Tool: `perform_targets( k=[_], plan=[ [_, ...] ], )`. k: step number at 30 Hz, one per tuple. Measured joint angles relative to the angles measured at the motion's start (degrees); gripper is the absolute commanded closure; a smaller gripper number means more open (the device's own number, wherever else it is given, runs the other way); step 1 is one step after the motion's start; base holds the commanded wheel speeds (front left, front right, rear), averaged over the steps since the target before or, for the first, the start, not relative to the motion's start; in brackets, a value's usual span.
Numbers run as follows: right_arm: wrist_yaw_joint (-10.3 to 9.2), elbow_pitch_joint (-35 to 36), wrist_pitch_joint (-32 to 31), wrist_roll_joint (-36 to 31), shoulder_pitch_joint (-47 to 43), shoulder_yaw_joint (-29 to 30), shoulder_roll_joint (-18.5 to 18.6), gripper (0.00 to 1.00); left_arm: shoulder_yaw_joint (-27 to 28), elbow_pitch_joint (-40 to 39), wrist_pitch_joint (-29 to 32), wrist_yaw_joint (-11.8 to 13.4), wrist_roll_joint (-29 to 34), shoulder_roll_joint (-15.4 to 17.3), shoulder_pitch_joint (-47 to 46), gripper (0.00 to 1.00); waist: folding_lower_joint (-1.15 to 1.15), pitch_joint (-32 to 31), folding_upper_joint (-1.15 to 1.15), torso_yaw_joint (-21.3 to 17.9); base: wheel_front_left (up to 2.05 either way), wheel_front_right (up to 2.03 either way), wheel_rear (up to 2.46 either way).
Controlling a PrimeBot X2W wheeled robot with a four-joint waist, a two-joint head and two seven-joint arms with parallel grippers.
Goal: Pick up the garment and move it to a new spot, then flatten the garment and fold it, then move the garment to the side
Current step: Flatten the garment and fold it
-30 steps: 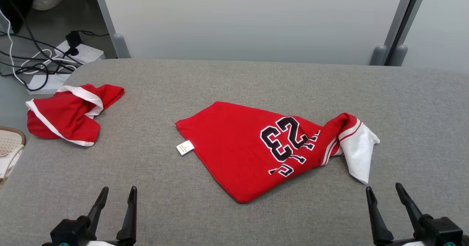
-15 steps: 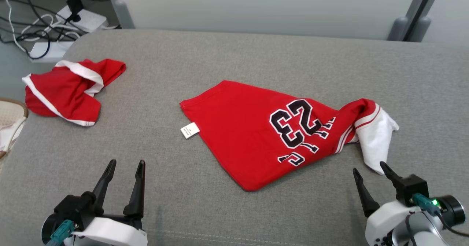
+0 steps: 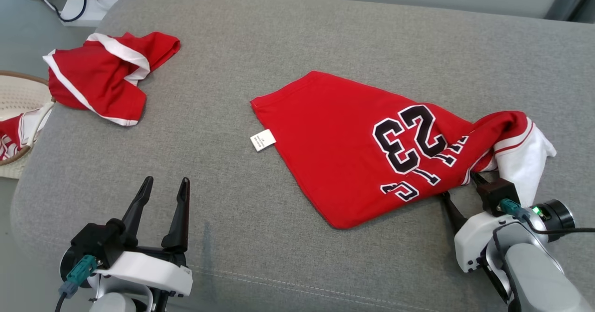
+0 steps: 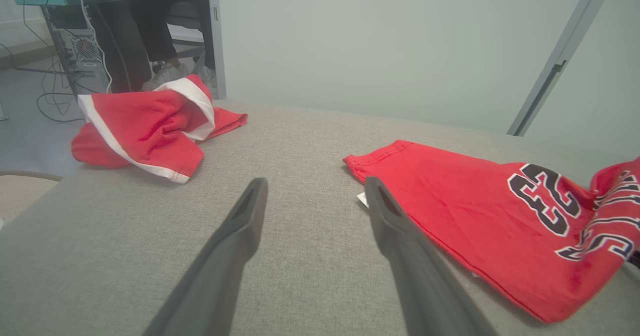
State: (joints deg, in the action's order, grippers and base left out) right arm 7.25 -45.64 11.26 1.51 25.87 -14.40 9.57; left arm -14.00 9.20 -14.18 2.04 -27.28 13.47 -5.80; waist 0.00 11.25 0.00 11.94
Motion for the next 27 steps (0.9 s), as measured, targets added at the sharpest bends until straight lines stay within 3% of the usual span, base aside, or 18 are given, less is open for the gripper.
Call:
perform_targets(
  k=[2,3,4,5,6,13,16,19,22,24,27],
  plan=[
    [0.00,-1.93,0.56,-0.24,1.49,-1.05,0.03,0.05,0.02,0.54,-0.01,-0.05,0.00,-0.20,-0.65,0.00,0.00,0.41,0.00,0.40,0.00,0.00,0.00],
    [0.00,-2.82,0.88,-0.23,2.20,-1.41,-0.05,0.53,0.08,0.66,-0.04,-0.31,0.00,-0.22,-0.69,0.00,0.00,0.54,0.00,0.50,0.00,0.00,0.00],
    [0.00,-3.67,0.97,-0.23,2.89,-1.82,-0.05,0.67,0.09,0.88,-0.04,-0.52,0.00,-0.29,-0.69,0.00,0.00,0.61,0.00,0.54,0.00,0.00,0.00],
    [0.00,-4.17,1.21,-0.23,3.38,-2.30,-0.02,0.95,0.12,1.10,-0.04,-0.55,0.01,-0.38,-0.69,0.00,0.00,0.59,0.00,0.54,0.00,0.00,0.00],
    [0.00,-5.12,1.41,-0.22,3.92,-2.80,-0.01,1.00,0.15,1.26,-0.05,-0.64,0.01,-0.56,-0.69,0.00,0.00,0.53,0.00,0.50,0.00,0.00,0.00],
    [0.00,-7.00,1.86,1.42,4.89,-7.23,1.01,1.00,0.47,2.33,-0.07,-1.00,0.12,-1.59,-0.69,0.00,0.00,-0.07,0.00,-0.13,0.00,0.00,0.00],
    [0.00,-5.22,-1.02,4.55,5.28,-11.67,2.44,1.00,0.97,2.44,-0.07,-1.04,0.12,-1.72,-0.68,0.00,0.00,-0.38,0.00,-0.83,0.00,0.00,0.00],
    [0.00,1.76,-9.68,11.39,5.33,-20.71,5.42,1.00,1.66,2.41,-0.08,-1.04,0.12,-1.80,-0.60,0.00,0.00,-0.70,0.00,-2.02,0.00,0.00,0.00],
    [0.00,14.41,-24.29,23.14,5.65,-29.06,11.47,1.00,2.12,2.36,-0.23,-1.04,0.15,-1.81,-0.46,0.00,0.00,-0.93,0.00,-3.34,0.00,0.00,0.00],
    [0.02,24.23,-35.27,31.50,6.39,-31.25,16.79,1.00,2.23,2.25,-0.23,-1.05,0.57,-1.85,-0.46,0.00,0.00,-1.05,0.00,-4.05,0.00,0.00,0.00],
    [0.01,36.96,-48.79,40.07,8.81,-29.85,25.12,1.00,2.37,2.10,-0.23,-1.48,0.82,-2.14,-0.46,0.00,0.00,-1.10,0.00,-4.36,0.00,0.00,0.00]
  ],
)
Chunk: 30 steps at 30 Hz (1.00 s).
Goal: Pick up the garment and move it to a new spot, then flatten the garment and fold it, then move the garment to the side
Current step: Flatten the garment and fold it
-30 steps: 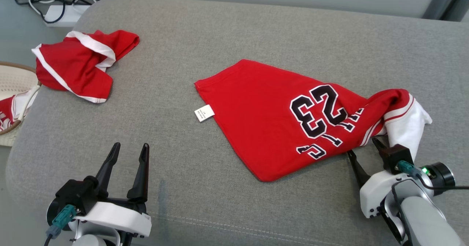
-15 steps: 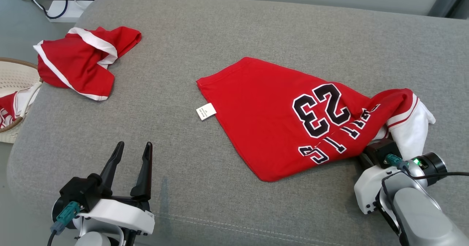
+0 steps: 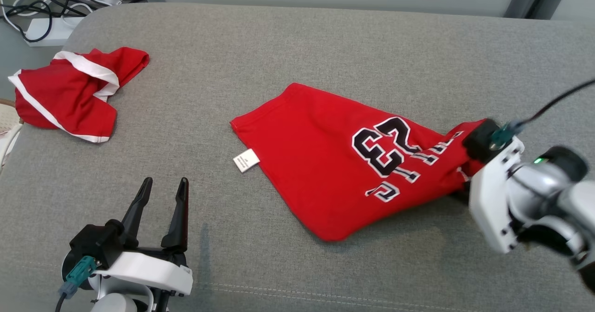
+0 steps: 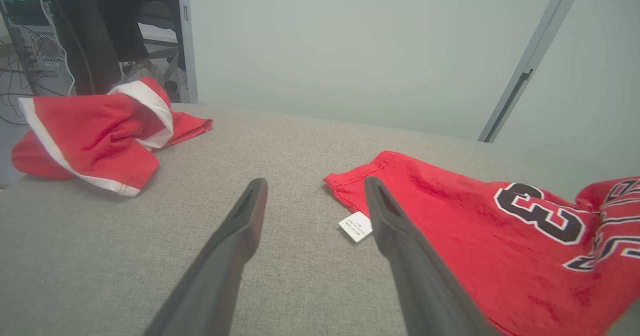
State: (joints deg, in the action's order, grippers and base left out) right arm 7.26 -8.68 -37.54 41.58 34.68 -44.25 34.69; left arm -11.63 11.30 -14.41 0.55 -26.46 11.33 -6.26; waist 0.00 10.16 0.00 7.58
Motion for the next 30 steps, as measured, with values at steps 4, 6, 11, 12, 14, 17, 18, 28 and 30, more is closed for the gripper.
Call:
perform_targets(
  k=[4,6,11,12,14,17,18,28,30],
  plan=[
    [0.00,8.93,-13.99,5.50,2.63,5.82,4.75,1.00,0.10,-0.05,0.00,-0.13,0.23,-0.60,-0.01,0.00,0.00,0.48,0.00,0.37,0.00,0.00,0.00],
    [0.00,9.70,-18.63,8.50,3.36,9.23,4.25,1.00,0.09,-0.07,0.00,-0.59,0.25,-1.22,-0.02,0.00,0.00,0.92,0.00,0.74,0.00,0.00,0.00],
    [-0.02,5.03,-23.14,10.53,6.09,14.41,0.19,1.00,-0.29,0.25,0.00,-1.72,1.25,-1.80,-0.52,0.00,0.00,2.26,0.00,2.60,0.00,0.00,0.00],
    [-0.02,3.42,-23.14,10.62,7.01,14.96,-0.88,0.96,-0.52,0.45,0.00,-2.20,1.34,-2.20,-1.14,0.00,0.00,2.62,0.00,3.09,0.00,0.00,0.00],
    [-0.02,0.43,-22.53,10.56,9.01,15.41,-2.81,0.87,-0.92,0.57,0.00,-2.83,1.66,-3.19,-2.61,0.00,0.00,3.36,0.00,4.21,0.00,0.00,0.00],
    [-0.02,-3.60,-18.45,10.67,11.90,15.52,-4.33,0.77,-2.14,0.94,0.00,-3.88,2.35,-4.25,-4.82,0.00,0.00,4.67,0.00,6.10,0.00,0.00,0.00],
    [-0.02,-4.58,-16.08,10.26,12.66,15.06,-4.28,0.76,-2.49,1.21,-0.01,-4.21,2.36,-4.78,-5.27,0.00,0.00,5.13,0.00,6.77,0.00,0.00,0.00],
    [-0.02,-16.28,8.71,7.24,15.69,6.75,-2.27,0.00,-3.88,3.68,-0.01,-6.51,2.88,-7.26,-8.93,0.00,0.00,9.28,0.00,12.49,0.00,0.00,0.00],
    [-0.02,-17.40,16.21,7.27,16.18,4.48,-2.11,0.00,-2.79,4.01,0.00,-6.57,3.57,-7.56,-8.93,0.00,-0.01,9.23,0.00,12.16,0.00,0.00,0.00]
  ],
)
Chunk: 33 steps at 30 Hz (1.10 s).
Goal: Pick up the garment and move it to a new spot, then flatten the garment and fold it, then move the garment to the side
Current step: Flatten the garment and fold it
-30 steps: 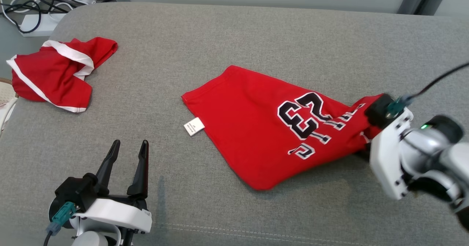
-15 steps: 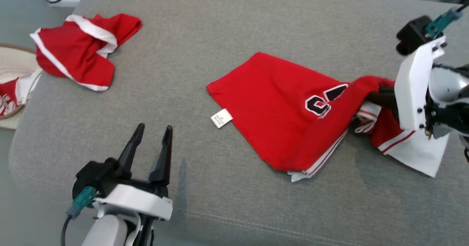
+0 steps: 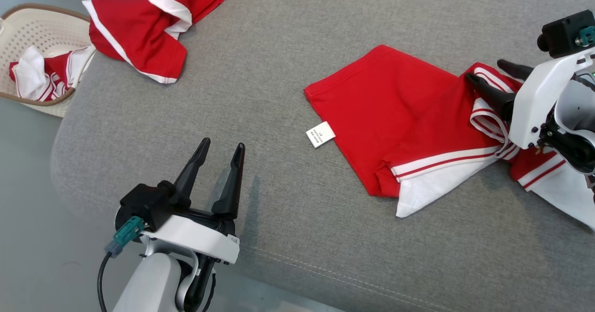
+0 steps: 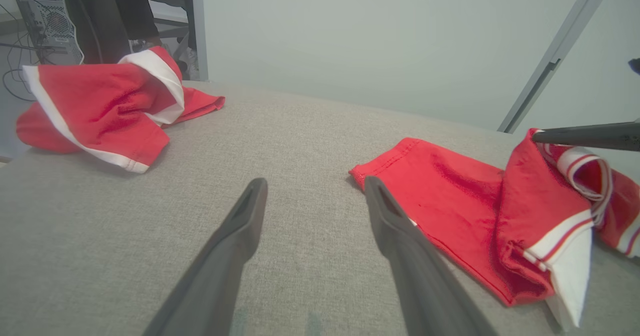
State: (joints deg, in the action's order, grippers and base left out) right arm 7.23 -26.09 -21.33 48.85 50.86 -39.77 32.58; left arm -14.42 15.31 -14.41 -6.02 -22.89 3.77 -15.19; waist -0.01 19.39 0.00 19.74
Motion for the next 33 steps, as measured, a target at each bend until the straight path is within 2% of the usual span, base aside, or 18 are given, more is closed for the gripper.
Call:
perform_targets(
  k=[1,8,12,15,24,27,33],
  plan=[
    [0.00,0.00,0.00,0.00,0.00,0.00,0.00,0.00,0.00,0.00,0.00,0.00,0.00,0.00,0.00,0.00,0.00,0.00,0.00,0.00,0.00,0.00,0.00],
    [0.00,-0.54,18.46,-3.50,-0.34,-1.21,0.73,0.00,3.19,0.24,0.00,-0.05,1.83,0.86,0.20,0.00,0.00,-2.41,0.00,-3.42,0.00,0.00,0.00],
    [0.00,-0.34,27.99,-7.62,-5.28,1.88,-0.38,0.00,4.74,0.20,0.00,0.03,2.52,1.80,1.67,0.00,0.00,-4.34,0.00,-5.94,0.00,0.00,0.00],
    [0.00,-0.13,33.07,-12.37,-10.72,6.24,-2.68,0.00,5.64,-0.09,0.00,0.46,2.81,2.81,2.97,0.00,0.00,-5.74,0.00,-7.94,0.00,0.00,0.00],
    [0.01,7.83,35.56,-27.48,-31.25,22.03,-14.72,0.00,7.39,-1.88,0.37,2.68,2.80,4.72,7.21,0.00,0.00,-10.43,0.00,-12.60,0.00,0.00,0.00],
    [0.01,11.77,35.56,-31.17,-38.11,26.02,-18.31,0.00,7.67,-2.29,0.87,3.37,2.79,4.85,9.15,0.00,0.01,-12.24,0.00,-13.52,0.00,0.00,0.00],
    [0.01,17.77,35.57,-35.71,-48.66,30.72,-23.21,0.00,7.98,-3.70,2.38,4.47,2.70,5.86,12.69,0.00,0.00,-15.55,0.00,-14.66,0.00,0.00,0.00]
  ],
)
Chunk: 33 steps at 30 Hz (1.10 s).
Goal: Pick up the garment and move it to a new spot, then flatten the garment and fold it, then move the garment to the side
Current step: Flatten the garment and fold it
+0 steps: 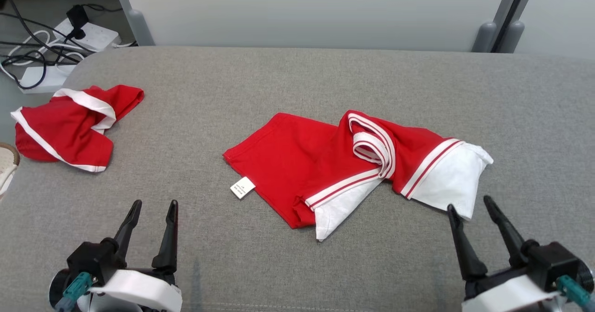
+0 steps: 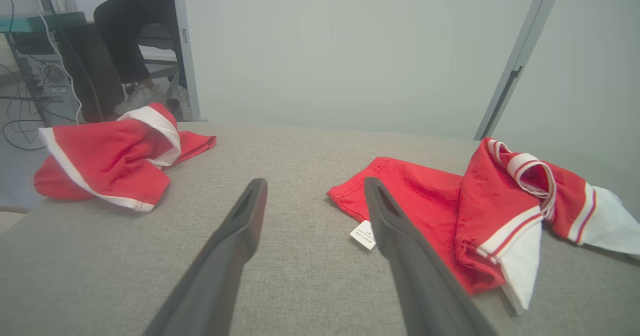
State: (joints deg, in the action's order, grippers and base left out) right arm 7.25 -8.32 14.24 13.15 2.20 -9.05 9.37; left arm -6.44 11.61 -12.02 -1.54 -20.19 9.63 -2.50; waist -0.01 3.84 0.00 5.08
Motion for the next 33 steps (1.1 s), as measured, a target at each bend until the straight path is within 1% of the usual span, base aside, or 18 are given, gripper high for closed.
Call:
perform_targets(
  k=[4,7,10,16,28,31,33],
  plan=[
    [0.00,1.94,-0.04,-1.34,-4.74,0.77,-1.97,0.00,0.14,-0.74,0.90,0.79,-0.08,0.33,1.89,0.00,0.00,-1.97,0.00,-0.29,0.00,0.00,0.00],
    [0.00,2.59,-0.11,-2.03,-7.20,1.22,-2.67,0.00,0.22,-1.46,1.14,1.54,-0.10,0.36,3.46,0.00,0.00,-3.43,0.00,-0.42,0.00,0.00,0.00],
    [0.00,3.57,-0.46,-2.32,-8.81,1.46,-3.52,0.00,0.29,-2.26,1.55,1.71,-0.19,0.52,4.76,0.00,0.00,-4.53,0.00,-0.58,0.00,0.00,0.00],
    [0.00,4.02,-1.18,-2.67,-8.95,1.64,-3.78,0.00,0.45,-3.52,2.93,2.69,-0.49,0.80,5.94,0.00,0.00,-5.09,0.00,-0.45,0.00,0.00,0.00],
    [0.00,4.17,-1.22,-2.47,-8.95,1.83,-4.02,0.00,0.18,-4.71,3.42,2.97,-0.58,1.16,6.11,0.00,0.00,-4.84,0.00,-0.03,0.00,0.00,0.00],
    [0.00,3.75,-2.80,-1.98,-8.86,1.31,-4.08,0.00,-0.25,-4.99,3.50,2.97,-0.58,1.18,6.11,0.00,0.00,-4.55,0.00,0.27,0.00,0.00,0.00],
    [0.00,1.98,-5.45,-1.35,-8.29,1.24,-3.94,0.00,-0.69,-5.06,3.52,2.94,-0.62,1.09,6.02,0.00,0.00,-4.28,0.00,0.72,0.00,0.00,0.00]
  ],
)
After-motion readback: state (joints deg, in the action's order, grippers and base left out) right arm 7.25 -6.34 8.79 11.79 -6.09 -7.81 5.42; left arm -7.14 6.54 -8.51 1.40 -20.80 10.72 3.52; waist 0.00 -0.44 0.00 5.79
